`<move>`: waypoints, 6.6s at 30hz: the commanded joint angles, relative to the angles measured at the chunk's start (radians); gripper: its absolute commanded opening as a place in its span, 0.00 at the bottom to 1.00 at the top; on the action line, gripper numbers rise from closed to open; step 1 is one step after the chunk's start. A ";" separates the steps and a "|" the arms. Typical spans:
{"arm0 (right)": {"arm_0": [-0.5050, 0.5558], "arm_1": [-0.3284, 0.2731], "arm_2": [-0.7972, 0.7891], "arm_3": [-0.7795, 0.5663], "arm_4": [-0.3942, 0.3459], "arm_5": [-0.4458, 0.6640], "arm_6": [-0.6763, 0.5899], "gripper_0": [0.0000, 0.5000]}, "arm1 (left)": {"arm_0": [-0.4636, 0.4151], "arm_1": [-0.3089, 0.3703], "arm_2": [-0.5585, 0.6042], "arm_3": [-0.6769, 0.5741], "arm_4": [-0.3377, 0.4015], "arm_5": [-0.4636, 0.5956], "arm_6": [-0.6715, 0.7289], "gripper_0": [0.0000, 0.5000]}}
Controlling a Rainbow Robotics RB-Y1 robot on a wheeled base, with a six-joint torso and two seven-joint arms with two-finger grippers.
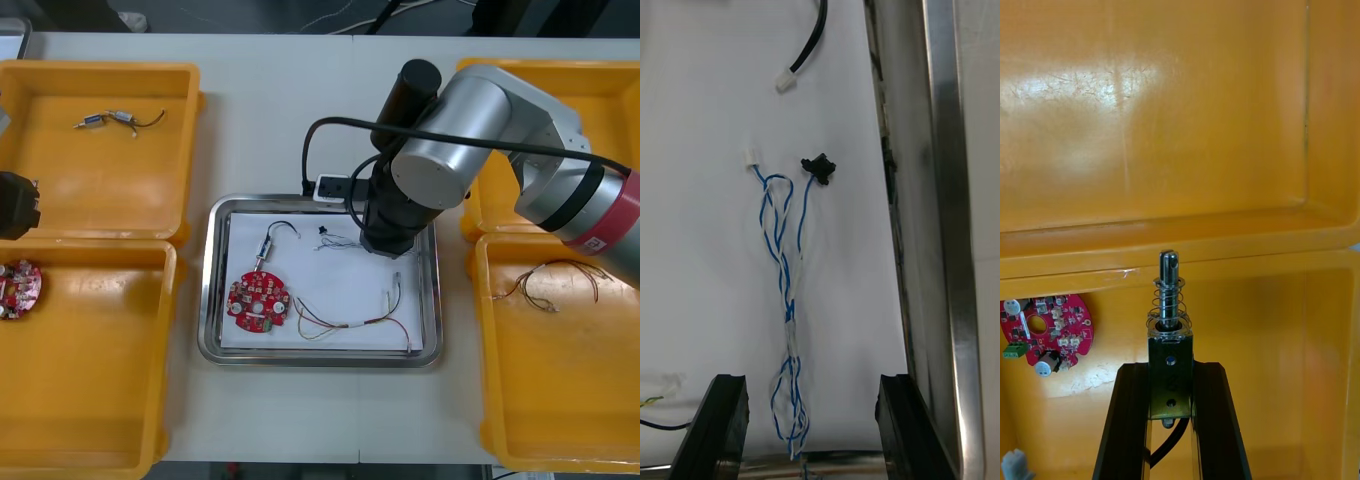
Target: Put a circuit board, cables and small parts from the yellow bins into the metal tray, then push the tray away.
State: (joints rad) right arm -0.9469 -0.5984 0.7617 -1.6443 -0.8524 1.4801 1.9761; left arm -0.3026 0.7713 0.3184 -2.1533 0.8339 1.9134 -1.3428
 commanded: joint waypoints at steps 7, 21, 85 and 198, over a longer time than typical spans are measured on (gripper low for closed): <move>-0.035 0.048 -0.256 -0.037 -0.045 0.181 0.032 1.00 | 0.017 0.042 0.033 -0.030 -0.007 0.006 -0.072 0.00; -0.033 0.057 -0.579 -0.037 0.000 0.440 -0.126 1.00 | 0.017 0.042 0.019 -0.054 -0.004 0.006 -0.059 0.00; 0.600 -0.296 -1.076 -0.419 -0.043 0.440 -0.815 1.00 | -0.225 -0.132 -0.545 -0.125 -0.154 0.006 0.527 0.00; 0.609 -0.301 -1.076 -0.420 -0.050 0.440 -0.804 1.00 | -0.400 -0.552 -0.937 0.483 -0.584 -0.312 0.488 0.00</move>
State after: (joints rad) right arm -0.3481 -0.8547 -0.2803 -2.0340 -0.8954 1.9166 1.1734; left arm -0.6657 0.2517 -0.5928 -1.6593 0.2666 1.6134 -0.8497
